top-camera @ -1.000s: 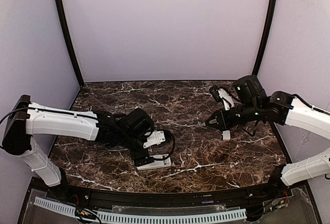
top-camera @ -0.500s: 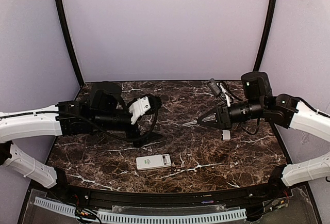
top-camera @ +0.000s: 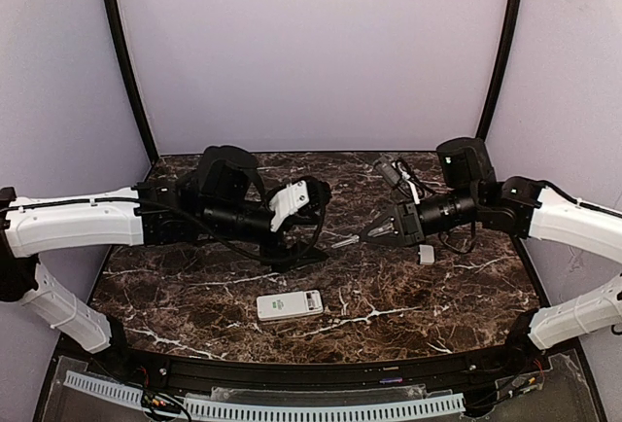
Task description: Unload the batteries from the remote control
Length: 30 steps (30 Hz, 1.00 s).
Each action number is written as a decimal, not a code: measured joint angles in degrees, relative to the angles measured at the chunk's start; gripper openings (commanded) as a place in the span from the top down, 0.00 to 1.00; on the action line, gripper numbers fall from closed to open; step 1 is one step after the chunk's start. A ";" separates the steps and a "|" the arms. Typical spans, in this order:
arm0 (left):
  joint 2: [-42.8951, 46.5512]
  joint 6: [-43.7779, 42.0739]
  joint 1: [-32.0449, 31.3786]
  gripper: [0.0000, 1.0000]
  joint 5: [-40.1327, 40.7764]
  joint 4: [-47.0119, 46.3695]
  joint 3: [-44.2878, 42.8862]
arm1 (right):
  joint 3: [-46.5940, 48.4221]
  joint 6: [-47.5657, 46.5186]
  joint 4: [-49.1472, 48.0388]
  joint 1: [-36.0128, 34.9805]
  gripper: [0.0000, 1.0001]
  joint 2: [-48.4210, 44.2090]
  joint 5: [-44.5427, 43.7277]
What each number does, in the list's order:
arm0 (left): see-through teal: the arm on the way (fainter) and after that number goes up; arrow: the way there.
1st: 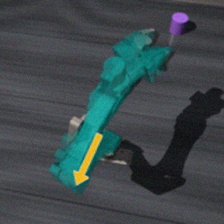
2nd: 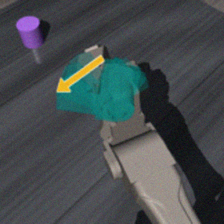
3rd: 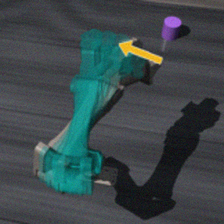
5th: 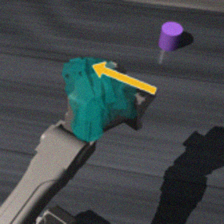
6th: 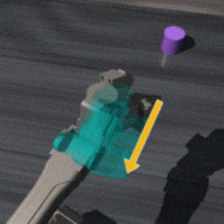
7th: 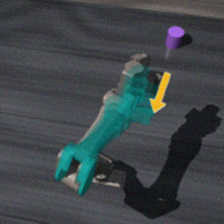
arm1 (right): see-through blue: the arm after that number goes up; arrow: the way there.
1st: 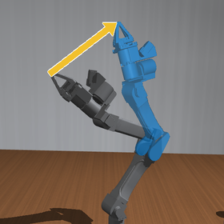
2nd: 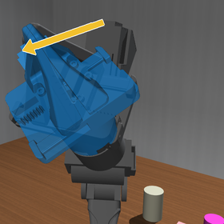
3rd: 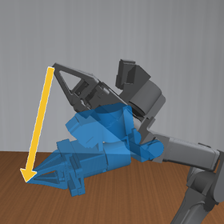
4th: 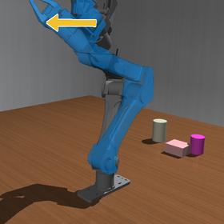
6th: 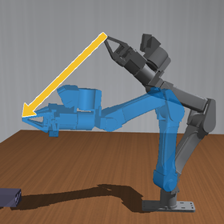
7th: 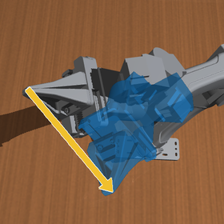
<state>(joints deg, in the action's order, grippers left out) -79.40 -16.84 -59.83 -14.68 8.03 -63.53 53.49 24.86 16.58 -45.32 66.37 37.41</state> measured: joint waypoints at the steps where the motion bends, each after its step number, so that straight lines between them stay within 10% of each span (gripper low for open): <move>1: -1.01 0.00 0.00 0.30 -0.57 -0.04 -0.74 | 0.00 0.35 -0.31 0.00 1.00 0.24 0.20; 8: -7.37 1.11 0.11 0.48 -4.11 -0.39 -5.49 | 0.00 1.40 -1.64 -0.07 1.00 0.66 1.07; 18: -12.13 2.82 0.11 0.98 -8.37 -0.52 -9.09 | 0.00 1.90 -2.99 -0.22 1.00 1.57 1.84; 23: -12.59 2.99 0.11 1.00 -9.25 0.28 -9.64 | 0.00 2.29 -3.23 -0.24 1.00 1.66 1.84; 30: -12.63 2.97 0.11 1.00 -9.64 0.57 -9.66 | 0.00 3.41 -3.65 -0.35 0.60 2.40 2.89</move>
<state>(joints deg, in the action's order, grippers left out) -92.03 -13.87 -59.72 -24.32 8.60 -73.19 53.49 28.27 12.93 -45.67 68.77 40.29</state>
